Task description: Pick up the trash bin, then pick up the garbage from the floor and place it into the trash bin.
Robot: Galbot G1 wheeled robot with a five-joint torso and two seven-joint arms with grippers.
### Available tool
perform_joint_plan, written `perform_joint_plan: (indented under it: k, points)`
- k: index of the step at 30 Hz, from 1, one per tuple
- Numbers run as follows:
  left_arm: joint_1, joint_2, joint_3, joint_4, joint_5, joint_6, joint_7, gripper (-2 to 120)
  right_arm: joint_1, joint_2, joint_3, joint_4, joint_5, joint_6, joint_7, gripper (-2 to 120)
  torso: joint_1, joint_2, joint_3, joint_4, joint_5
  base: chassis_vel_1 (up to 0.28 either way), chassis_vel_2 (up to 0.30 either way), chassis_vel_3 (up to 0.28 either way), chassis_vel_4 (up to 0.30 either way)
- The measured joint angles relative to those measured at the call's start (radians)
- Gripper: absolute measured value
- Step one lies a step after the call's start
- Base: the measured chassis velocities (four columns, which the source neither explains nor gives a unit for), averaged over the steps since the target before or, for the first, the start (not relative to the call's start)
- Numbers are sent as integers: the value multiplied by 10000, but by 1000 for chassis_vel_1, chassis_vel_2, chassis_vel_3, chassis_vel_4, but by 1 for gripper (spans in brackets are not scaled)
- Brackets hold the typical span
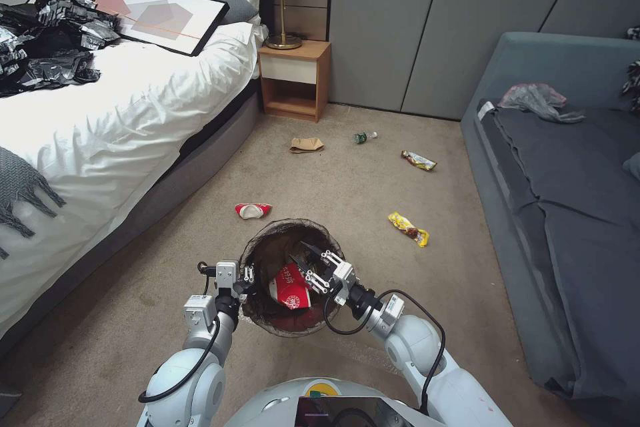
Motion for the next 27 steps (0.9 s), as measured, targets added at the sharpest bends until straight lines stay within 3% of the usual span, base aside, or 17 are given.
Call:
perform_joint_plan:
  k: [2,7,8,14,18,27]
  points:
    - [-13,0,-2,9,-17,-5,0,2,-14,-21,32,7,1,8,12,57,0,0,0,0,0,0,0,0,0]
    - [-19,7,-21,10,-35,-7,0,2,-23,-38,54,11,6,10,27,68,0,0,0,0,0,0,0,0,0]
    - [-19,9,-24,10,-35,-12,2,2,-24,-41,73,10,10,19,30,79,0,0,0,0,0,0,0,0,0]
    - [-8,19,-23,10,-18,-88,72,2,-40,-17,123,100,27,76,282,97,0,0,0,0,1,0,0,0,0]
    - [-4,35,-29,-4,-121,-135,137,2,-61,70,298,576,41,111,976,100,0,0,0,0,1,0,0,0,0]
    - [-75,34,-59,105,-123,-260,248,2,-558,352,1415,3320,-141,-105,2697,100,0,1,0,0,0,0,0,0,0]
